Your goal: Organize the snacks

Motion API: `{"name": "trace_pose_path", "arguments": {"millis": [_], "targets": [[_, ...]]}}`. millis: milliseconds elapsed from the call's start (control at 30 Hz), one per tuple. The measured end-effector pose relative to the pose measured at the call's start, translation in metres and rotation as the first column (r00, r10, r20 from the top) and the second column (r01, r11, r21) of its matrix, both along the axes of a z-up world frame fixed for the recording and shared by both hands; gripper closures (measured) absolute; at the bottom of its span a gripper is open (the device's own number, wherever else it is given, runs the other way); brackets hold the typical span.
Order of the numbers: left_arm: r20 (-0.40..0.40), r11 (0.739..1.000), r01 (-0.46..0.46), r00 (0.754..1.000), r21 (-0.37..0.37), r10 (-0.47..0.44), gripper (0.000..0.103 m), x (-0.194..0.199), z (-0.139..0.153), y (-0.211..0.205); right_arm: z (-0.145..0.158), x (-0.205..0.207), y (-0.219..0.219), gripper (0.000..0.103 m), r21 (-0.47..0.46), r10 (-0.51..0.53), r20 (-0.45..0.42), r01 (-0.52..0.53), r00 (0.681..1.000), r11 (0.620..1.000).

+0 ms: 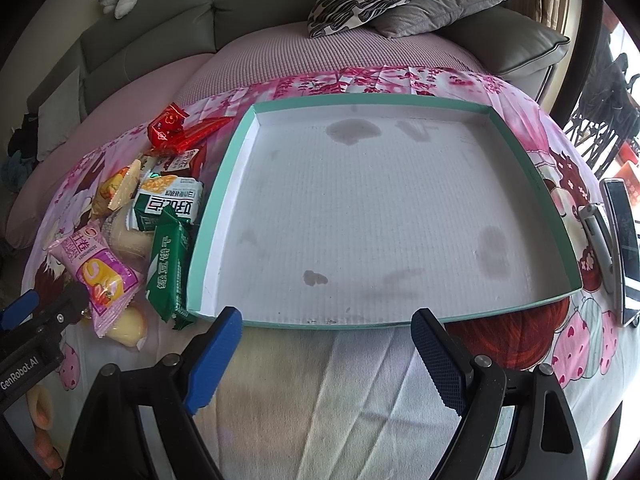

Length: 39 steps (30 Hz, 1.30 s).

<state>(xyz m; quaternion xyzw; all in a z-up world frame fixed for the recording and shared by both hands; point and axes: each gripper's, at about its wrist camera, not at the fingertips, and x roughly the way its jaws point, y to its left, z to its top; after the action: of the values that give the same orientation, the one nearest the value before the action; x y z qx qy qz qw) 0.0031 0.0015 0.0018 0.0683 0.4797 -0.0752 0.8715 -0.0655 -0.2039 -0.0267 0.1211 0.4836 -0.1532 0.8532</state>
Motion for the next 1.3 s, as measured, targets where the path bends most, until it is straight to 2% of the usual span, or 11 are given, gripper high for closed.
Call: {"name": "trace_pose_path", "arguments": {"millis": [1300], "targets": [[-0.013, 1.000, -0.014, 1.000, -0.003, 0.014, 0.000, 0.0013, -0.0019, 0.0035, 0.0003, -0.0003, -0.0009, 0.014, 0.006, -0.002, -0.004, 0.002, 1.000, 1.000]]}}
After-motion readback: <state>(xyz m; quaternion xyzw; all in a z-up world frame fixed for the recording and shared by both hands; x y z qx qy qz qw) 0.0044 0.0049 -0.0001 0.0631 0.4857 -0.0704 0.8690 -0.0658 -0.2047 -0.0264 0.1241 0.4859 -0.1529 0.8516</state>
